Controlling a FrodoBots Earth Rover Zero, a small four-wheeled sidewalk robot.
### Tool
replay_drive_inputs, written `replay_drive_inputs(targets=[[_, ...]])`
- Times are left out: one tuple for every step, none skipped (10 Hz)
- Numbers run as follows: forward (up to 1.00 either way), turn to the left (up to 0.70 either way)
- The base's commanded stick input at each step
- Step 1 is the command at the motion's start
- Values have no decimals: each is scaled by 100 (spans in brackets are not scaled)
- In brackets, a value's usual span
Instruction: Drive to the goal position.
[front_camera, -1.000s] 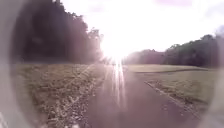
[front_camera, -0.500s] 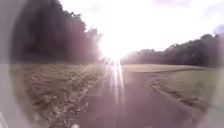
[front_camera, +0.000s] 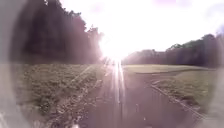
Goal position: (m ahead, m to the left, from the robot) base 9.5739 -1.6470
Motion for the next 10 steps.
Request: replay_drive_inputs(targets=[[85, 0], [85, 0], [85, -34], [85, -34], [85, -34], [85, 0], [85, 0], [85, 0], [85, 0], [85, 0]])
